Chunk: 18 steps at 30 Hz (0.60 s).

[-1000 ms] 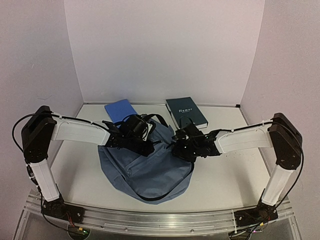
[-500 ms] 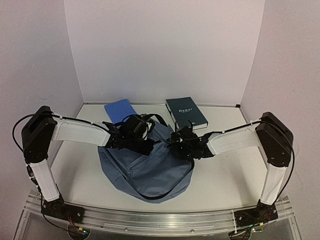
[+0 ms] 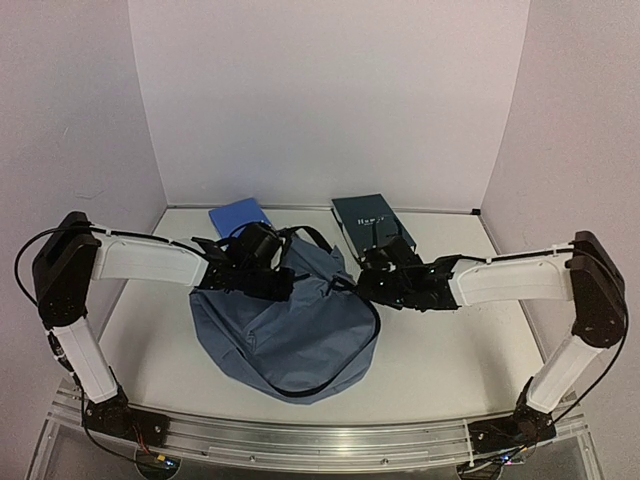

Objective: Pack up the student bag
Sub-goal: Unzip the student bag at the center of the board.

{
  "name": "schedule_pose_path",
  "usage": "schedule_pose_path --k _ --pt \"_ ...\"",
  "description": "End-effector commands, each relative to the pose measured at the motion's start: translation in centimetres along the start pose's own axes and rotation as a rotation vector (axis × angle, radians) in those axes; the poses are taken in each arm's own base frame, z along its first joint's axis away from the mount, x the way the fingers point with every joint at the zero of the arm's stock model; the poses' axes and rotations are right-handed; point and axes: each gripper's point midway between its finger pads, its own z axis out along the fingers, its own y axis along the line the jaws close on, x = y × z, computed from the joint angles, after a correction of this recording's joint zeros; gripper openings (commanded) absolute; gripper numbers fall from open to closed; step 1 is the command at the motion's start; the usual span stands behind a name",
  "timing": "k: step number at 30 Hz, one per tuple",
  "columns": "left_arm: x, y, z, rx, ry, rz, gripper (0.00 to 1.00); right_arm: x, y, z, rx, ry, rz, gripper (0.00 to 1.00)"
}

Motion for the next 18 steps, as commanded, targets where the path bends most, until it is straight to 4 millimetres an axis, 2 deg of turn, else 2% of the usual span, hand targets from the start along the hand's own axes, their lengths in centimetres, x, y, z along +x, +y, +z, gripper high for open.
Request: schedule_pose_path --k 1,3,6,8,14,18 --pt "-2.4 0.3 -3.4 0.068 -0.049 -0.039 0.00 -1.1 2.3 -2.8 -0.111 0.027 -0.294 0.00" --pt "-2.6 -0.5 -4.5 0.147 -0.036 -0.039 0.00 -0.8 3.7 -3.9 -0.189 0.061 -0.418 0.04" --pt "-2.8 -1.4 -6.2 0.251 -0.012 -0.056 0.00 -0.3 5.9 -5.3 -0.293 0.117 -0.547 0.21" --pt "-2.9 -1.7 -7.3 0.280 -0.002 -0.066 0.00 -0.4 7.0 -6.0 -0.322 0.129 -0.606 0.30" --pt "-3.4 -1.5 -8.8 0.276 0.031 -0.083 0.00 -0.9 9.0 -6.1 -0.342 0.138 -0.724 0.37" --pt "-3.4 -0.6 -8.7 0.228 0.038 -0.082 0.00 -0.5 9.5 -4.9 -0.324 0.163 -0.786 0.41"
